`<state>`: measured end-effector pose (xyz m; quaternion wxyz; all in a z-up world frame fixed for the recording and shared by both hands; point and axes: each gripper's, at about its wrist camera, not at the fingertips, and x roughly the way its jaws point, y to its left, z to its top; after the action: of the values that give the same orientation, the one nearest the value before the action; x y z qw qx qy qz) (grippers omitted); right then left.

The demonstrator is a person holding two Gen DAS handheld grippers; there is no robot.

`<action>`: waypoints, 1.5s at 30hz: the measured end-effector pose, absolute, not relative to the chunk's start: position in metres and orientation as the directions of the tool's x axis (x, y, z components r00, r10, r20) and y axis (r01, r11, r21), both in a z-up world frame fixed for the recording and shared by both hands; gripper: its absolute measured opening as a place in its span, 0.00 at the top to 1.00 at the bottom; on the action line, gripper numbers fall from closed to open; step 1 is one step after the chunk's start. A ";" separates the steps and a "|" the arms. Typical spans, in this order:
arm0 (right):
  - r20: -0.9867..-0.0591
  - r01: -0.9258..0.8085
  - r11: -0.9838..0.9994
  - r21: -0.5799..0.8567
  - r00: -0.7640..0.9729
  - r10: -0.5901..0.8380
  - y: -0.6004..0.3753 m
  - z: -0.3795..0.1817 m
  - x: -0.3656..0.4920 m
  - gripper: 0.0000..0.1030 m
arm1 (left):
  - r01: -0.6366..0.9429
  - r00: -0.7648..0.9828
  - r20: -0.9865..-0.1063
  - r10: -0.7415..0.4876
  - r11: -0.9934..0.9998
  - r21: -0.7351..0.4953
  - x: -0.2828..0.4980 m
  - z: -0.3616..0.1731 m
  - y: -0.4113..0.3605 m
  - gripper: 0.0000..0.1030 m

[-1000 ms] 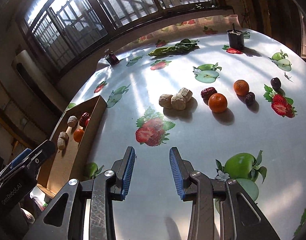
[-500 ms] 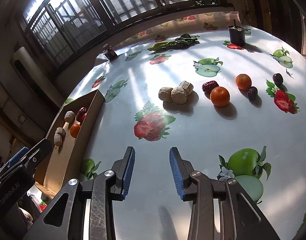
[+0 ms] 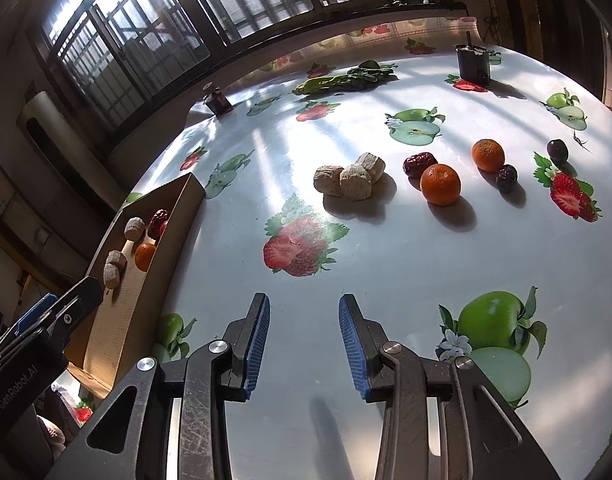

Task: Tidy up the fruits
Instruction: 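Move both open grippers over the pastries and mandarin oranges on the tablecloth, then grasp a white pastry with the left gripper while the right gripper grasps a mandarin orange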

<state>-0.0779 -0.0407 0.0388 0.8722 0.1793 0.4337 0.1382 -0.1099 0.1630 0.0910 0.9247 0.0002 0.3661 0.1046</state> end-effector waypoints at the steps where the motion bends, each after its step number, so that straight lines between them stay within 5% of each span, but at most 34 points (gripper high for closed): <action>1: -0.707 -0.085 0.897 0.433 0.585 0.397 -0.041 0.038 -0.078 0.62 | -0.193 0.710 -0.677 0.193 0.978 0.076 -0.110 0.091 0.163 0.13; 11: -0.695 -0.053 0.896 0.442 0.612 0.378 -0.073 0.049 -0.072 0.62 | -0.152 0.708 -0.693 0.136 0.988 0.038 -0.121 0.083 0.165 0.13; 19: -0.739 0.162 0.941 0.296 0.663 0.118 -0.190 0.074 -0.058 0.62 | -0.070 0.675 -0.737 0.033 0.997 -0.020 -0.099 0.078 0.149 0.13; 36: -0.754 -0.105 0.942 0.319 0.574 0.319 -0.124 0.033 0.004 0.62 | 0.058 0.557 -0.783 -0.276 0.954 -0.295 0.014 0.074 0.105 0.14; 40: -0.762 -0.113 0.967 0.230 0.598 0.251 -0.104 0.025 0.010 0.63 | 0.040 0.499 -0.790 -0.357 0.920 -0.390 0.047 0.049 0.096 0.31; 45: -0.743 -0.113 0.972 0.207 0.628 0.231 -0.104 0.023 0.015 0.63 | 0.032 0.463 -0.795 -0.392 0.903 -0.427 0.071 0.021 0.086 0.38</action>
<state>0.0148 -0.1039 0.0225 0.8995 0.0706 0.4204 0.0957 0.0711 0.0862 0.0213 0.8364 -0.1795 0.5022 -0.1267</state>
